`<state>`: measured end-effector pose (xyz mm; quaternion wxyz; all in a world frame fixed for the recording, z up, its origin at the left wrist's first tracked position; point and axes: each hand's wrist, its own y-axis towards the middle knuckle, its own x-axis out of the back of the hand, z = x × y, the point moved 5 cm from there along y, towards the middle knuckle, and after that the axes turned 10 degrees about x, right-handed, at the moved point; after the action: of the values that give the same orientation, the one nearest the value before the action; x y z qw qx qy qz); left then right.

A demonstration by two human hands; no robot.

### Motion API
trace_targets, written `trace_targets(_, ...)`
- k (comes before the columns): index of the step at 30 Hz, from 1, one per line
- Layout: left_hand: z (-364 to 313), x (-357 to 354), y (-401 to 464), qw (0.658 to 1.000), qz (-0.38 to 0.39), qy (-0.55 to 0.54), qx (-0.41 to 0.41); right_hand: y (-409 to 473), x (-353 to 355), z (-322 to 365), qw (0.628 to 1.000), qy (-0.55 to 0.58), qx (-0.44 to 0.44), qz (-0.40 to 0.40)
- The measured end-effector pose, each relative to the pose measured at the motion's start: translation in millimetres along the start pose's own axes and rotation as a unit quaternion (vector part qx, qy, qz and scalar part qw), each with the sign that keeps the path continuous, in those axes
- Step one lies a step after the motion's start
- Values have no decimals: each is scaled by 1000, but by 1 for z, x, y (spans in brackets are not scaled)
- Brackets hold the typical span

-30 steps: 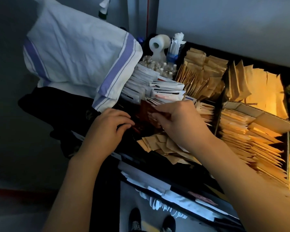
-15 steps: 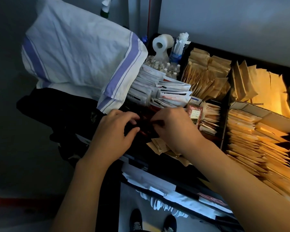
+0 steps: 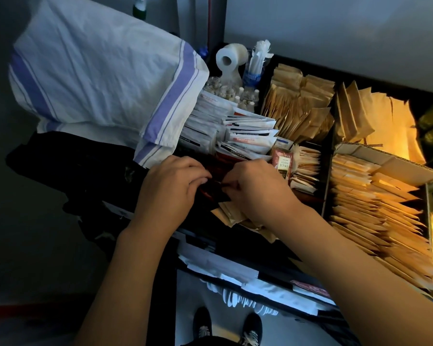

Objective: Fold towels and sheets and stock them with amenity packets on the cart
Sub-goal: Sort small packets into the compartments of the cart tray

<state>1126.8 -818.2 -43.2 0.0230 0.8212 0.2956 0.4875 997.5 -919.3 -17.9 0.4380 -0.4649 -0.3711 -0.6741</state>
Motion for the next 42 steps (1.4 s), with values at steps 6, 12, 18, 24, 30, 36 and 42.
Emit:
trace_targets(6,-3,-12,2,996,36,82,28,9,-24,-5,996,-48,-57,54)
trace_targets(12,-1,-6,-4,995,55,70,54,-4,-4,-10,998,-38,-7,43)
trace_targets(18,-18,12,2,998,-10,-27,61,-31,50,-44,996,35,-20,-77)
trace_targets(24,-48,0,11,999,-1,-45,30,-46,54,-109,985,-32,-165,-40)
trace_targets(30,-78,-17,20,999,19,-36,-6,-35,30,-120,991,47,-122,14)
trace_targets(36,-89,-30,23,999,33,-30,-12,-37,27,-123,995,28,-96,-27)
trace_targets(42,-95,-29,27,998,37,-51,-13,-45,53,-113,993,2,-68,-96)
